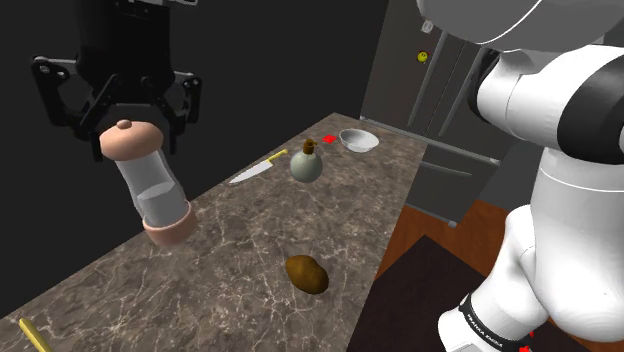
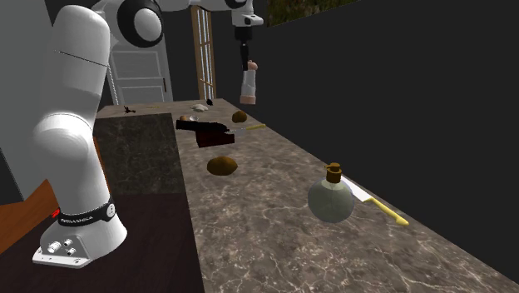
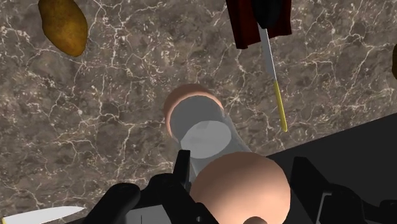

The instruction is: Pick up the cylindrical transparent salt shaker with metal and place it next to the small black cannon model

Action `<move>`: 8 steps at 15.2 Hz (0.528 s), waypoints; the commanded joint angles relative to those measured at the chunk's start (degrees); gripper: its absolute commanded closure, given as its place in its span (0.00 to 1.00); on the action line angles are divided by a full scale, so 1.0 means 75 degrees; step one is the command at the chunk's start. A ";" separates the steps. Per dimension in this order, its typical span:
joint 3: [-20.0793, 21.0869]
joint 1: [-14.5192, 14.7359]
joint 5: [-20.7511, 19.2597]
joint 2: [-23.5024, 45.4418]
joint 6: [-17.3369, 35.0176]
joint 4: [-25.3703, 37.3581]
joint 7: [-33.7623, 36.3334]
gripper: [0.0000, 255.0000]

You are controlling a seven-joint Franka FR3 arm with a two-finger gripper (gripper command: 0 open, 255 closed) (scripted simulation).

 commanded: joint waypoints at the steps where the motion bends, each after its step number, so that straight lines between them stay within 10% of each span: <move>1: 0.0000 -0.0051 0.0040 -0.0107 0.0259 -0.0358 -0.0022 1.00; 8: -0.0007 -0.0196 0.0159 -0.0420 0.1146 -0.1552 -0.0102 1.00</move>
